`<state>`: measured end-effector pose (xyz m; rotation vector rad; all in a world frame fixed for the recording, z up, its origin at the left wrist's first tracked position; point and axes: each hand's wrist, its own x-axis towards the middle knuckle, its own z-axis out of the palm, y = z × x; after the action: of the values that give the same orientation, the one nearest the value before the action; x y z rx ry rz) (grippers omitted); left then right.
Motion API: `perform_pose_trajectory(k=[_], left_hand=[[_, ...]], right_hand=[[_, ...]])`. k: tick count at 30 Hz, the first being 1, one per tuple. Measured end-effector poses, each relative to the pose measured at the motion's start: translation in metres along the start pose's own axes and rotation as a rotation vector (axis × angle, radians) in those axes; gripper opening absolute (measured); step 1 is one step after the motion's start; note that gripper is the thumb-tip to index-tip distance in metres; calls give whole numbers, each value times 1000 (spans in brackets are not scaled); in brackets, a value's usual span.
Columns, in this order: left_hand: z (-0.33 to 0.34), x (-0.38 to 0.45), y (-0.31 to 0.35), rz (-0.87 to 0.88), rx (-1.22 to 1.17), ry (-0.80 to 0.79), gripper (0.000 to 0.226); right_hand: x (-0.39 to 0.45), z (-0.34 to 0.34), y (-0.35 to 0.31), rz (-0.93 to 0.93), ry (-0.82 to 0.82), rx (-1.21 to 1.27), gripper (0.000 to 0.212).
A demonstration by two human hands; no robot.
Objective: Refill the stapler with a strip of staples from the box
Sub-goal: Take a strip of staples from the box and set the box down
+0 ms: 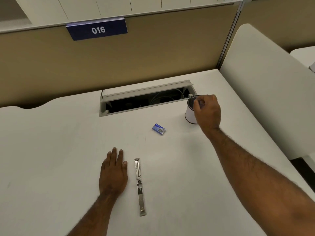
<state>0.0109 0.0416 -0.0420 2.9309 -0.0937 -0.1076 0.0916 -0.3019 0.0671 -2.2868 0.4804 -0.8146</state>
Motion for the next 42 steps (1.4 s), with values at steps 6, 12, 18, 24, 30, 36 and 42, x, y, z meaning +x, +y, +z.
perform_pose_trajectory(k=[6, 12, 18, 24, 30, 36, 42], left_hand=[[1, 1, -1, -15, -29, -4, 72], [0, 1, 0, -18, -33, -7, 73], [2, 1, -1, -25, -34, -11, 72], [3, 1, -2, -21, -33, -8, 71], [2, 1, 0, -24, -32, 8, 67], [2, 1, -1, -18, -40, -3, 62], [-6, 16, -4, -52, -276, -33, 50]], right_hand=[[27, 1, 14, 170, -144, -91, 21], [17, 5, 9, 145, -28, -32, 19], [-32, 37, -26, -153, -42, 121, 8], [-63, 80, -21, 85, -648, -60, 38], [-77, 100, -15, 114, -712, -203, 48], [-82, 100, -13, 115, -659, -129, 25], [-103, 81, -16, 156, -631, 38, 22]])
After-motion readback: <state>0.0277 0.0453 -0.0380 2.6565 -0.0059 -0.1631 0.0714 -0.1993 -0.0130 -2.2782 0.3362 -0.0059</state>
